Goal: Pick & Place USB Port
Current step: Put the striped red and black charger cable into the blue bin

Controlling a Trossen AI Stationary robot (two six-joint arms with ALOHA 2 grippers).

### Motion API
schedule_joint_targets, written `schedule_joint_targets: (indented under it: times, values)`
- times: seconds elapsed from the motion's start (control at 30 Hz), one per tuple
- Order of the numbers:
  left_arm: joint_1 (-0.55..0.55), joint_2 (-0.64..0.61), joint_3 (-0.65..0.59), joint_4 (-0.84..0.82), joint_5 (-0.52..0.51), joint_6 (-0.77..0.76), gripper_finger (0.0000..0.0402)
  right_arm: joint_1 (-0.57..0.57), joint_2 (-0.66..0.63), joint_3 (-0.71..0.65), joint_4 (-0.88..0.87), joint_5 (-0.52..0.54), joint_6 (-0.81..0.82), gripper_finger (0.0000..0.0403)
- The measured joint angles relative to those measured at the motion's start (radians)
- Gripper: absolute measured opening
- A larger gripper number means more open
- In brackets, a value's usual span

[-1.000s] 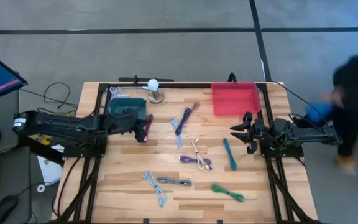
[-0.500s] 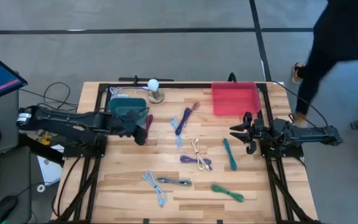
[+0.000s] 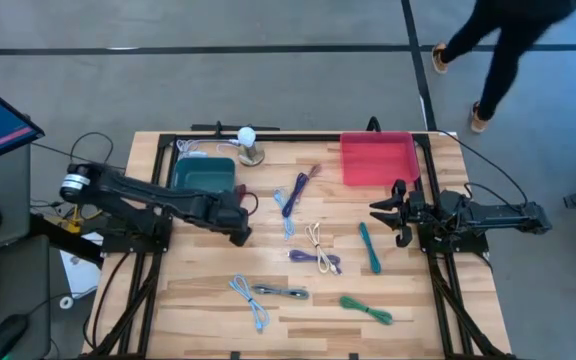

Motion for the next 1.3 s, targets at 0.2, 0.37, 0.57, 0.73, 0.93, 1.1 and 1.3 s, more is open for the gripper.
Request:
schedule_joint_targets:
  times: [0.2, 0.37, 0.57, 0.73, 0.93, 1.1, 1.3]
  values:
    - [0.006, 0.017, 0.000, -0.038, -0.003, -0.071, 0.0003, 0.000, 0.000, 0.000, 0.000, 0.001, 0.000, 0.0107]
    - [0.006, 0.014, 0.000, -0.041, -0.003, -0.067, 0.0003, 0.000, 0.000, 0.000, 0.000, 0.000, 0.000, 0.0107]
    - [0.006, 0.019, 0.000, -0.041, -0.014, -0.062, 0.0031, 0.000, 0.000, 0.000, 0.000, -0.001, 0.000, 0.0107]
    - [0.006, 0.023, 0.000, -0.027, -0.014, -0.041, 0.0084, 0.000, 0.000, 0.000, 0.000, -0.001, 0.000, 0.0107]
    - [0.006, 0.023, -0.015, 0.003, -0.021, -0.042, 0.0142, 0.000, 0.000, 0.000, 0.000, -0.001, 0.000, 0.0107]
    - [0.007, 0.023, -0.106, 0.140, -0.078, -0.062, 0.0166, 0.000, 0.000, 0.000, 0.000, -0.001, -0.001, 0.0107]
    - [0.006, 0.023, -0.191, 0.330, -0.082, -0.076, 0.0170, 0.000, 0.000, 0.000, 0.000, -0.001, -0.001, 0.0107]
